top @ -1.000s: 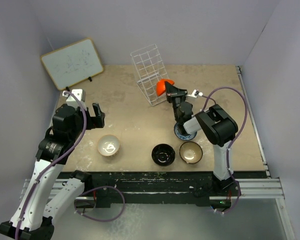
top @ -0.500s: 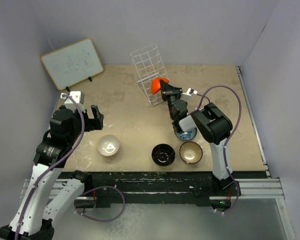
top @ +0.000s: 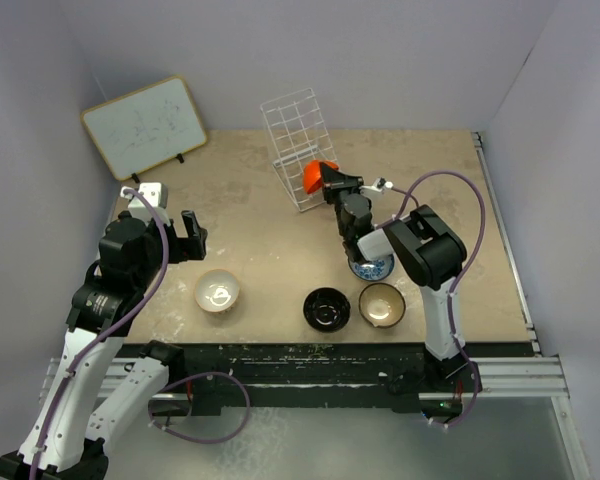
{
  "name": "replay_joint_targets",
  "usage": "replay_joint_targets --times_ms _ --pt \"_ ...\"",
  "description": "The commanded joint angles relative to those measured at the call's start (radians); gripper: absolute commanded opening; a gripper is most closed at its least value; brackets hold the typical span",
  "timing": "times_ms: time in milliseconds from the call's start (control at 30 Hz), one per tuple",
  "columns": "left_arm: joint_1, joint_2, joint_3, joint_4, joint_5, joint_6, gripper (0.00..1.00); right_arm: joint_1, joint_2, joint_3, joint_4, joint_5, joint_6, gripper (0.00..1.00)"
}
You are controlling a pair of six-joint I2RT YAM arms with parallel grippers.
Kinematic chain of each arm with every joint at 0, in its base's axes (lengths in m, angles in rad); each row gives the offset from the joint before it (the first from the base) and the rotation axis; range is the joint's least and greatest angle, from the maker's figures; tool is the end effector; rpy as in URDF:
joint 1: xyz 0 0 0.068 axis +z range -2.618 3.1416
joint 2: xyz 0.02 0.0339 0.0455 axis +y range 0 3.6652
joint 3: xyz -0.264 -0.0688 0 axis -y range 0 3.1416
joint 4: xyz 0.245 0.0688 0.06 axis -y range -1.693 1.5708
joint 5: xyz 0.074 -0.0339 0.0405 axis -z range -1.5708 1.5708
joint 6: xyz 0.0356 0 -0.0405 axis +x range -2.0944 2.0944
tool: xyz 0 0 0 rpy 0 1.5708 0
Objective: Load the bowls into the dish rack
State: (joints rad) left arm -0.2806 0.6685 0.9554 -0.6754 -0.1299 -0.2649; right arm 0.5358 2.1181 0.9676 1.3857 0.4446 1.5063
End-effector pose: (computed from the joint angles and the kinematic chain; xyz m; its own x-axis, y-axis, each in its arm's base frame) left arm 0.1281 -0.0321 0.3626 -0.3930 -0.1569 -0.9060 0.0585 0.9791 -0.1949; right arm 0.3650 0.1989 0.1645 -0.0881 0.9954 0.0373 -0.2065 -0.0549 0.9769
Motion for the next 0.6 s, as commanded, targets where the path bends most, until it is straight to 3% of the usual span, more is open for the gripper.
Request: replay_joint_targets --times_ms 0,367,567 --pt "0.007 -0.005 0.011 0.025 0.001 0.024 0.99 0.007 -0.007 0.069 -0.002 0.007 0.055 0.00" --pt "0.006 -0.012 0.001 0.028 0.003 0.029 0.99 -0.009 -0.046 0.049 -0.135 -0.003 0.083 0.00" --pt "0.006 -0.019 0.003 0.025 0.007 0.032 0.99 -0.080 -0.038 0.067 -0.162 -0.055 0.079 0.00"
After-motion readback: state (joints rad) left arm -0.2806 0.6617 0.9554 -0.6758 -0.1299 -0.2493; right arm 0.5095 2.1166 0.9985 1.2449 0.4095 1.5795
